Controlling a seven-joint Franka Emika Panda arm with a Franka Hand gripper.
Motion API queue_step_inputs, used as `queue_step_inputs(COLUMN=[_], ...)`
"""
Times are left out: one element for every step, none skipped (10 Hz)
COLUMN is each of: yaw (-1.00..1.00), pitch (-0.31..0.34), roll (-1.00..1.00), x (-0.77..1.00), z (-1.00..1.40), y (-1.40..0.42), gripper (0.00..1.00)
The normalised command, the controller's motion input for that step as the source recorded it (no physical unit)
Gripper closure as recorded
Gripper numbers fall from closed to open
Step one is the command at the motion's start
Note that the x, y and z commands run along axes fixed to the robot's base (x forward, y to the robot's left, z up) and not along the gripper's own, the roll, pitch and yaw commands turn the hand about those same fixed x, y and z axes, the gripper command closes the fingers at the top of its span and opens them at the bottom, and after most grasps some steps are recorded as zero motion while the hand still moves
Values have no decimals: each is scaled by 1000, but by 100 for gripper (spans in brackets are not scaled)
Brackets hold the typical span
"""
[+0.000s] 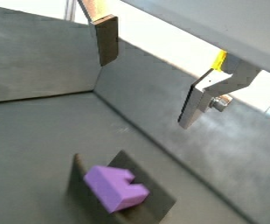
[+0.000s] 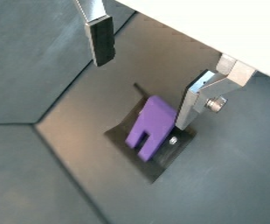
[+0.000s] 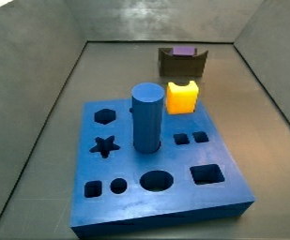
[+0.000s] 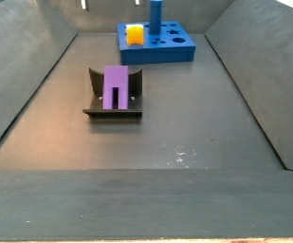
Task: Pick up the double-square object. Move up. Place the double-square object on the fixture. Regrasp the double-square object. Move to above the board. Insert the double-square object.
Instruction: Regrasp the double-square object.
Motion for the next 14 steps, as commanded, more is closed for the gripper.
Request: queue_step_inputs(yaw=[41,50,72,97,124,139,165,178,308,306,244,189,157,78], pitch=[59,83,126,160,160,154,140,120,-12,-38,-88,-117,-131,-153], roll=[1000,1000,1000,977,731,611,375,259,211,193,181,158,140,101], x=[73,86,101,107,111,113,112,104,39,38,54,66,73,87], z=[-15,-20,-22,-20,-23,-26,-25,-12,-1000,-1000,-1000,-1000,-1000,-1000], y=[-34,-38,-44,-46,-48,-51,-50,-37,73,71,61,53,50,45], gripper=[0,0,0,0,0,0,0,0,0,0,0,0,0,0])
